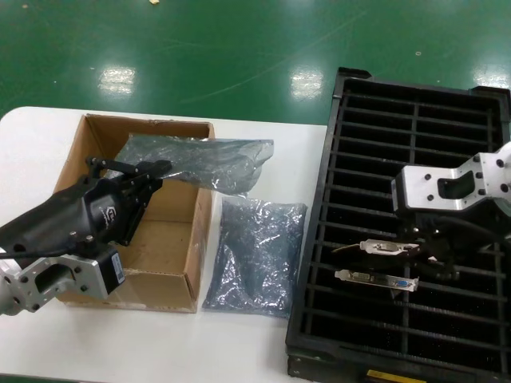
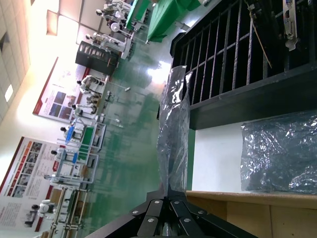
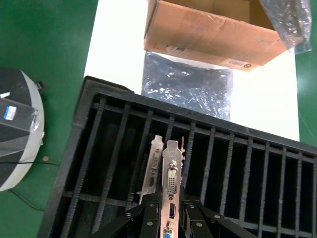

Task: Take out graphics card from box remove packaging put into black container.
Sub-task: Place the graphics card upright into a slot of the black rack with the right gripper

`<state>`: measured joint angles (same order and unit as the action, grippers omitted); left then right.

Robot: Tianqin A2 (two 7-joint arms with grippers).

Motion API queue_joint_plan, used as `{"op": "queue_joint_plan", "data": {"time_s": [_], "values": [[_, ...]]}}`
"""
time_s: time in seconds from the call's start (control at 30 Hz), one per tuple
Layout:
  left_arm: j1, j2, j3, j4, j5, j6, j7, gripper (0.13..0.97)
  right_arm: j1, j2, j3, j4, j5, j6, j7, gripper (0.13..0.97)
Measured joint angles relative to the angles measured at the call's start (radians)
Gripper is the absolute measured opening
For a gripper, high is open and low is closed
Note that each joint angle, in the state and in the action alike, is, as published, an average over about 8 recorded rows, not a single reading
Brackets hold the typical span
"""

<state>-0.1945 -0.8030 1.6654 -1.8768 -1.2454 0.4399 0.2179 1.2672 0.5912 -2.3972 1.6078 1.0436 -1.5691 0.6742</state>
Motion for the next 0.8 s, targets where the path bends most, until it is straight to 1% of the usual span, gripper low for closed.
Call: {"op": "queue_joint_plan", "data": {"time_s": [0.43, 0.8], "values": [[0.0, 0.0, 0.0, 0.0, 0.0, 0.0, 0.0, 0.14, 0.051, 0.032, -0.075, 0.034, 0.093, -0.001, 0.036, 0.19], [0.0, 0.0, 0.0, 0.0, 0.0, 0.0, 0.0, 0.14, 0.077, 0.029, -0.102, 0.014, 0.126, 0.0, 0.031, 0.19]]}}
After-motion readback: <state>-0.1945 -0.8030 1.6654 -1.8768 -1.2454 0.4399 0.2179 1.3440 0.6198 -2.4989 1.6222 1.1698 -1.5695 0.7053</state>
